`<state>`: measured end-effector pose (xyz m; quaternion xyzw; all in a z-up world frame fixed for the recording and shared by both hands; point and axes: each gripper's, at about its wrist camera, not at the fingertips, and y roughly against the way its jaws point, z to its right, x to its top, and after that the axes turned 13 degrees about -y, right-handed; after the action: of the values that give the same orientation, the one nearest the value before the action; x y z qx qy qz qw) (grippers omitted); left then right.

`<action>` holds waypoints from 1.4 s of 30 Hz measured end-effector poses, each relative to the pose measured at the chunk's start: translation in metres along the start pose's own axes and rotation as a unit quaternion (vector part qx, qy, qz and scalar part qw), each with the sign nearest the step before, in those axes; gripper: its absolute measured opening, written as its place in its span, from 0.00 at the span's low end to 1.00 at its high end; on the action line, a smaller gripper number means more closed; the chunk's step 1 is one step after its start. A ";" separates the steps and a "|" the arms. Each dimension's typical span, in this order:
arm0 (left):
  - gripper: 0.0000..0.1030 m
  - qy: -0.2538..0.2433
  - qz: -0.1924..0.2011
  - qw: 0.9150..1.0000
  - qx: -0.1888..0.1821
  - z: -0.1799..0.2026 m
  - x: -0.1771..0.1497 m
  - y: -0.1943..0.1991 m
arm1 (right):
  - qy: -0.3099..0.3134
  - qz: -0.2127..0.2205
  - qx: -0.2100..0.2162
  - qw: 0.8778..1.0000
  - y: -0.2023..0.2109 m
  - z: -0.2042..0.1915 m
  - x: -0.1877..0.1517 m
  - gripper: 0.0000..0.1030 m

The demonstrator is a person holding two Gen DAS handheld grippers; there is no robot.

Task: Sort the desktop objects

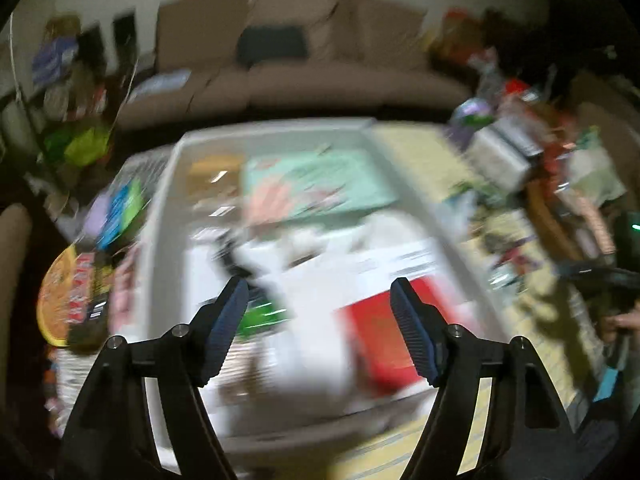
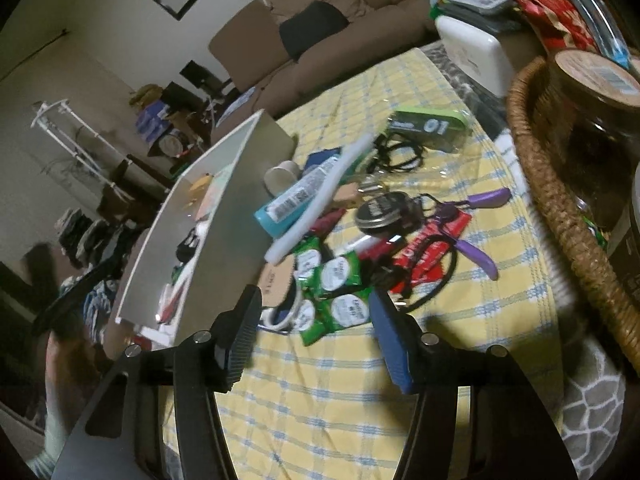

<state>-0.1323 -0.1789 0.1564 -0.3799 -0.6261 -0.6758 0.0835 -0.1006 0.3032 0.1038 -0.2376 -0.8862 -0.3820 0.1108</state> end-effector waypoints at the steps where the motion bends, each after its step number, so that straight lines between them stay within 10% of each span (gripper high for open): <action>1: 0.61 -0.006 -0.022 1.000 0.001 -0.014 0.000 -0.009 | 0.004 0.000 0.003 1.000 0.000 -0.004 0.000 0.57; 12: 0.49 -0.120 -0.167 0.977 -0.062 -0.015 -0.010 -0.099 | 0.064 -0.022 0.042 0.997 -0.015 -0.069 -0.019 0.59; 24: 0.29 -0.243 -0.266 0.930 -0.074 -0.004 -0.020 -0.144 | 0.075 -0.047 0.033 0.996 -0.037 -0.072 -0.025 0.59; 27: 0.12 -0.226 -0.258 0.935 -0.087 -0.007 -0.016 -0.139 | 0.073 -0.047 0.026 0.996 -0.038 -0.068 -0.025 0.59; 36: 0.09 -0.129 -0.130 0.979 -0.095 -0.020 0.001 -0.056 | 0.063 -0.039 0.019 0.997 -0.032 -0.055 -0.021 0.59; 42: 0.09 -0.133 -0.030 0.975 -0.173 0.076 0.018 0.013 | 0.038 0.009 -0.005 0.999 -0.005 -0.031 -0.003 0.59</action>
<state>-0.1061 -0.1056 0.1728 -0.4564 -0.5164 -0.7192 -0.0879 -0.0998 0.2761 0.1206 -0.2317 -0.8771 -0.3945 0.1464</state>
